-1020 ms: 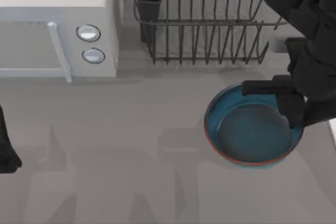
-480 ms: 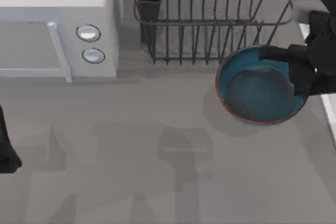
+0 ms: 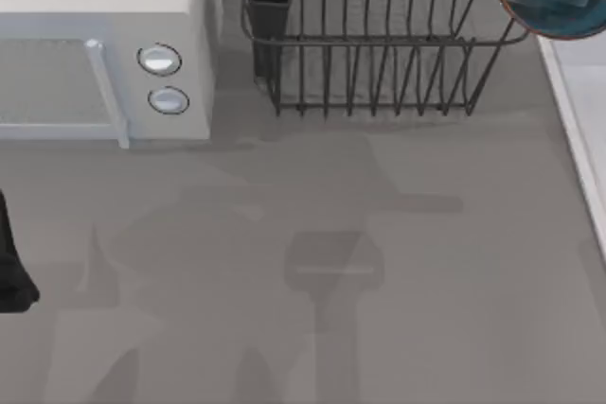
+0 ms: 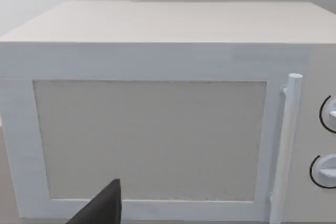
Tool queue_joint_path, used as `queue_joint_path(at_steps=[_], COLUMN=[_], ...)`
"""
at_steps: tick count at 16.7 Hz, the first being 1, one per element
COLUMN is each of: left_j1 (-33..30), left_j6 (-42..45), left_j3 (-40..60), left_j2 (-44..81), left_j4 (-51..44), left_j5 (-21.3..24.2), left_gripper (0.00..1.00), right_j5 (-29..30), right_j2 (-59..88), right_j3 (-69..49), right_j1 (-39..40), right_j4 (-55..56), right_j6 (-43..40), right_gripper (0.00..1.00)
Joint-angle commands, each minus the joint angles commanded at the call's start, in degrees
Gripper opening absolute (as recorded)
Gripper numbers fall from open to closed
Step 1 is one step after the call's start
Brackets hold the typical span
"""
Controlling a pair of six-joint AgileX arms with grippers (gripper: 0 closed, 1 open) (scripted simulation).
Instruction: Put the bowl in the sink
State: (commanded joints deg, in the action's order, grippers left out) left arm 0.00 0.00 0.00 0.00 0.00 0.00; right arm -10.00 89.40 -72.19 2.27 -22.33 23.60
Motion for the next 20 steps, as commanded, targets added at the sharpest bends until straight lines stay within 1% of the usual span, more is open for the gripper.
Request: queue_joint_path(at_steps=[7,10,12,14,16,20], left_j1=[0.0,0.0,0.0,0.0,0.0,0.0], left_j6=[0.0,0.0,0.0,0.0,0.0,0.0], left_j3=[0.0,0.0,0.0,0.0,0.0,0.0], left_j2=[0.0,0.0,0.0,0.0,0.0,0.0], left_j4=[0.0,0.0,0.0,0.0,0.0,0.0], left_j5=[0.0,0.0,0.0,0.0,0.0,0.0], left_gripper=[1.00,1.00,1.00,1.00,1.00,1.00], right_j5=[-10.0,-13.7,-15.7,-17.4,-18.4,-18.7], right_j2=[-1.1,-1.8,-2.7,-3.4,-3.8,-3.9], right_j3=[17.1,24.9,30.1,34.4,37.2,38.1], right_j1=[-15.8,-22.2,-26.1,-29.4,-31.7,-32.4], right_j4=[39.9,55.3,63.7,69.6,73.1,74.2], right_j6=[-11.0,-16.2,-19.1,-21.1,-22.3,-22.5], right_gripper=[0.00,0.00,0.00,0.00,0.00,0.00])
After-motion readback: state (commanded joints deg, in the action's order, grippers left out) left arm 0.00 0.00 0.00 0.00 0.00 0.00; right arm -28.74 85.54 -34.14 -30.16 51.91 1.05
